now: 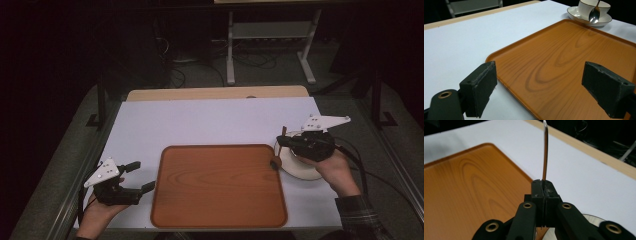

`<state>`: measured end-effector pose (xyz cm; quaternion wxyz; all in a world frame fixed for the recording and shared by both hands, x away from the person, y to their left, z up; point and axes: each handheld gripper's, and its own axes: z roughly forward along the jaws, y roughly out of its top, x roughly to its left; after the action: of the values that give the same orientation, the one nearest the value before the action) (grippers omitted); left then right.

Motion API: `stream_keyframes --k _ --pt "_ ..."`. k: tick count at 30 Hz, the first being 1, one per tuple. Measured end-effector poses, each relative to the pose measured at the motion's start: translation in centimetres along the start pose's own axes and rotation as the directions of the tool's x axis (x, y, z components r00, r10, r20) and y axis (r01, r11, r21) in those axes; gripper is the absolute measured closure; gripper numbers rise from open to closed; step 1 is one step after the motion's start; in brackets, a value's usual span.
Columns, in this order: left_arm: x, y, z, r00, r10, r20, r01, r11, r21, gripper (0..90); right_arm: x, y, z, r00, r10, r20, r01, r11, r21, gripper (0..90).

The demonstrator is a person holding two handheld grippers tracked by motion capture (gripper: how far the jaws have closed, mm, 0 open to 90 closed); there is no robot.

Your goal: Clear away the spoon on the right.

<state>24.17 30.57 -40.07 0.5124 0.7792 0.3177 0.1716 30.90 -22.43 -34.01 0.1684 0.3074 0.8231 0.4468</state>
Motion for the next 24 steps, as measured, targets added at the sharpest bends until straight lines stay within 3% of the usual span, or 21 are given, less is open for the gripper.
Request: stream_keyframes --k 15,24 --pt "0.0 0.0 0.1 1.0000 -0.002 0.004 0.002 1.0000 0.001 12.6 1.0 -0.3 2.5 0.9983 -0.052 -0.028 0.054 0.994 0.097 88.3" --pt "-0.1 0.0 0.1 1.0000 -0.002 0.002 0.002 1.0000 0.001 12.6 0.9 0.1 3.8 0.9974 -0.060 -0.040 0.064 0.992 0.106 88.3"
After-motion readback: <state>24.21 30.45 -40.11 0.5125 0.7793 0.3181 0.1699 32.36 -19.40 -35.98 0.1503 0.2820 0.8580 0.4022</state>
